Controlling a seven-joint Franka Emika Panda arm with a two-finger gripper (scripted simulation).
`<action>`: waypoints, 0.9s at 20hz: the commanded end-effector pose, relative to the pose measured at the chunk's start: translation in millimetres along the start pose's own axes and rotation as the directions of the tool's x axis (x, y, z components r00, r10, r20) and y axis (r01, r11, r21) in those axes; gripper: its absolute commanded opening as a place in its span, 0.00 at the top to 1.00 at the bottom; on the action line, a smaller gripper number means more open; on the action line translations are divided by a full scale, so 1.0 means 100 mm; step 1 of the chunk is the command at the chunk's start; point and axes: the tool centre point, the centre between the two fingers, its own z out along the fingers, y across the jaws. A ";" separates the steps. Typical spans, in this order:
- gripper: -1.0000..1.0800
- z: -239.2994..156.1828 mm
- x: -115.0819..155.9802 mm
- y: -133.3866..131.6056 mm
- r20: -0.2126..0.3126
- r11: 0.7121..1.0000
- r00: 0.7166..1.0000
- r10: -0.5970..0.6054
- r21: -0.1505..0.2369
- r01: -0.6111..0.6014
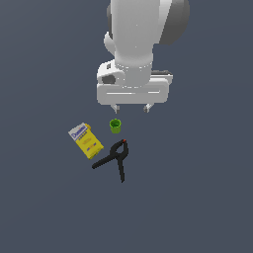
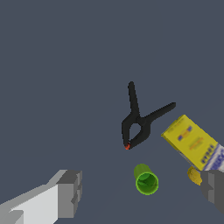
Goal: Pick up a designated object from a clutter of objects.
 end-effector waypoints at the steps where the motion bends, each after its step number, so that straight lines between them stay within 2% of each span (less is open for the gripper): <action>1: 0.04 0.00 0.00 0.00 0.000 1.000 1.000 0.000 0.000 0.000; 18: 0.04 0.08 0.02 0.13 0.000 1.000 1.000 0.002 0.015 -0.002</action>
